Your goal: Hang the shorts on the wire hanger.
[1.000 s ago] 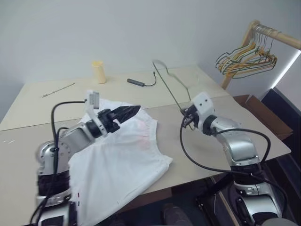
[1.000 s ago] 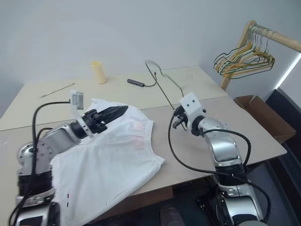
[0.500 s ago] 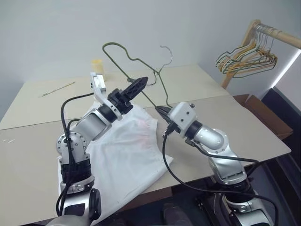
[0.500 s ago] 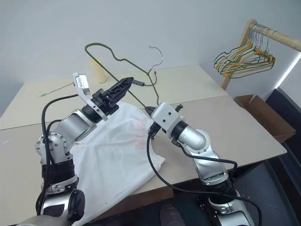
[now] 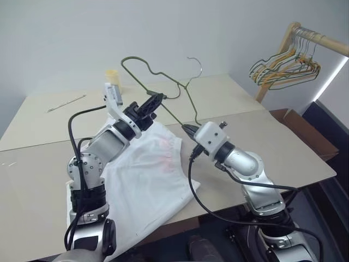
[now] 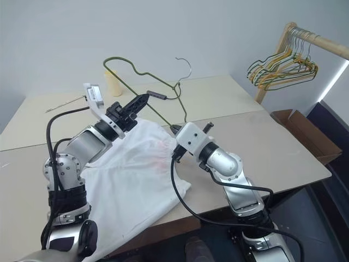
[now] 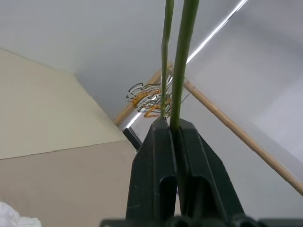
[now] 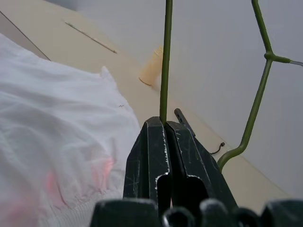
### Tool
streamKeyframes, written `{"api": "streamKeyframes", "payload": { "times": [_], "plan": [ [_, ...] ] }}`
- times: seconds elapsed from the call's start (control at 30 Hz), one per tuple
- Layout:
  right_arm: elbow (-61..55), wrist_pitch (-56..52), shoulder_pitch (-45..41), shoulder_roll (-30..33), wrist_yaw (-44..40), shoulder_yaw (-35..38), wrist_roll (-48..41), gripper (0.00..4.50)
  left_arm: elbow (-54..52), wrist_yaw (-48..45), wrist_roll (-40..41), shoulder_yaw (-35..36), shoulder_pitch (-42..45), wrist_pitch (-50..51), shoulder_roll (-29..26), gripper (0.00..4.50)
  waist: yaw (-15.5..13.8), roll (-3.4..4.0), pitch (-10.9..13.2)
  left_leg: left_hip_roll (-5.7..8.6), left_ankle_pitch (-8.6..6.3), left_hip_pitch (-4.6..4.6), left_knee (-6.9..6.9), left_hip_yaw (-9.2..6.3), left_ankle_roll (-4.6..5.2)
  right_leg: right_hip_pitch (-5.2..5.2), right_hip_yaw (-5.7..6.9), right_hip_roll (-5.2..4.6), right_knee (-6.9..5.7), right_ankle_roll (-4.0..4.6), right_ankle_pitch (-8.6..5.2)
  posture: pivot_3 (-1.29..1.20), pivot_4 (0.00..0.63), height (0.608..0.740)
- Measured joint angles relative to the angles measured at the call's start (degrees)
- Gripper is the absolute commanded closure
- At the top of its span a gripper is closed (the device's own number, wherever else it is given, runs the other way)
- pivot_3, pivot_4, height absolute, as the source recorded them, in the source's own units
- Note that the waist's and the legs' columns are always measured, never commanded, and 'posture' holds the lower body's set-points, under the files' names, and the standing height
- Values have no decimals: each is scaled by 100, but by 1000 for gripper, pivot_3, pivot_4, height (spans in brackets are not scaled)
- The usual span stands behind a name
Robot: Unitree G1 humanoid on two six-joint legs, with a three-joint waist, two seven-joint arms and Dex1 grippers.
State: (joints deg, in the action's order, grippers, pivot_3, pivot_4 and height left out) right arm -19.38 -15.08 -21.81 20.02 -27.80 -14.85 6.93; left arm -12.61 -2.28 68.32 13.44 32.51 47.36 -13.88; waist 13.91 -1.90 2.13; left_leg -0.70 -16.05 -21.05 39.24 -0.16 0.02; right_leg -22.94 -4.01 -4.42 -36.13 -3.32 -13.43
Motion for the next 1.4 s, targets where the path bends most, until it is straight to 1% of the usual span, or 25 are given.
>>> {"api": "streamKeyframes", "payload": {
  "times": [0.17, 0.3, 0.37, 0.4, 0.47, 0.57, 0.6, 0.67, 0.73, 0.77, 0.8, 0.93, 1.1, 1.2, 1.4],
  "plan": [
    [43, 311, -3, 76, -6, -112, 264, 2016, -12, -273, -805, -337, -153, -314, -14, 4500, 24, 0, 0, 0, 0, 0, 0, 1, 0, 0, 0, 0, 1, 0, 0, -242, 0, 740],
    [123, 444, -3, 102, 32, -108, 352, 673, -2, -643, -1421, -496, -166, -524, -201, 4500, 89, 0, 0, 0, 0, 0, 0, 0, 0, 0, 0, 0, 0, 0, 0, -239, 0, 740],
    [98, 300, -3, 108, -166, 50, 18, 673, 6, -991, -1529, -511, -166, -589, -367, 4500, 112, 0, 0, 0, 0, -2, 0, 0, 0, 0, 0, 0, 1, 0, 0, -242, 0, 740],
    [22, 69, -1, 151, -388, 209, -344, 673, 9, -1208, -1520, -496, -166, -592, -469, 4500, 117, 1, 1, 0, 0, -2, 0, 0, 0, 0, 0, -1, 1, 0, 0, -239, 0, 740],
    [-210, -659, -12, 406, -987, 734, -1390, 673, 21, -1866, -1325, -334, -167, -577, -786, 4500, 125, 1, 1, -2, 0, -4, 0, -2, 1, 0, 2, 0, 2, 0, 0, -237, 0, 740],
    [-301, -1769, -85, 1082, -1888, 1458, -2812, 673, 104, -3047, -569, 210, -168, -447, -1291, 4500, 127, 4, 3, -7, -1, -2, 0, -1, 3, 1, 4, 1, 3, -1, -1, -238, 0, 740],
    [-294, -2012, -118, 1260, -2105, 1592, -3116, 673, 154, -3381, -311, 387, -168, -398, -1374, 4500, 130, 6, 5, -8, -1, -2, 0, 0, 3, 0, 4, 2, 4, -1, -1, -239, 0, 740],
    [-144, -2729, -328, 1561, -2565, 1766, -3879, 673, 260, -4149, 158, 660, -168, -303, -1537, 4500, 140, 9, 6, -12, 1, 7, 0, 4, 6, 8, 3, 7, 4, 1, -2, -238, 0, 740],
    [307, -3560, -674, 1801, -3004, 1820, -4609, 673, 420, -4793, 404, 779, -155, -265, -1635, 4500, 137, 13, 9, -12, 1, 38, 0, 7, 7, 45, 4, 9, 8, 0, -3, -241, 0, 740],
    [494, -3821, -765, 1900, -3181, 1838, -4836, 673, 505, -4991, 475, 817, -146, -253, -1646, 4500, 133, 13, 11, -12, 1, 63, -1, 8, 8, 70, 5, 9, 14, -9, -10, -245, 0, 740],
    [681, -4039, -849, 1958, -3366, 1835, -5043, 673, 614, -5163, 581, 853, -123, -234, -1655, 4500, 123, 12, 11, -13, 0, 74, -2, 10, 8, 81, 6, 9, 16, -37, -29, -244, 0, 740],
    [1108, -4591, -1133, 1901, -3790, 1764, -5599, 673, 737, -5588, 559, 800, -56, -250, -1657, 4500, 117, 13, 12, -12, 0, 66, -2, 13, 8, 76, 0, 7, 21, -43, -32, -244, 0, 740],
    [820, -4673, -1357, 1880, -3972, 1466, -5768, 673, 752, -5707, 356, 616, 34, -341, -1532, 4500, 118, 13, 12, -14, -5, 55, -2, 8, 14, 67, 1, 6, 21, -36, -27, -253, 0, 740],
    [806, -4722, -1500, 1646, -3727, 1273, -5764, 673, 799, -5750, 283, 573, 37, -360, -1486, 4500, 131, 13, 12, -12, -5, 53, -2, 11, 14, 62, -3, 3, 17, -20, -15, -255, 0, 740],
    [731, -4732, -1639, 1499, -3311, 1107, -5660, 673, 887, -5810, 75, 548, 37, -515, -1382, 4500, 109, 14, 12, -12, -5, 47, -2, 9, 14, 60, 0, 2, 19, -20, -15, -260, 0, 740]
  ]
}}
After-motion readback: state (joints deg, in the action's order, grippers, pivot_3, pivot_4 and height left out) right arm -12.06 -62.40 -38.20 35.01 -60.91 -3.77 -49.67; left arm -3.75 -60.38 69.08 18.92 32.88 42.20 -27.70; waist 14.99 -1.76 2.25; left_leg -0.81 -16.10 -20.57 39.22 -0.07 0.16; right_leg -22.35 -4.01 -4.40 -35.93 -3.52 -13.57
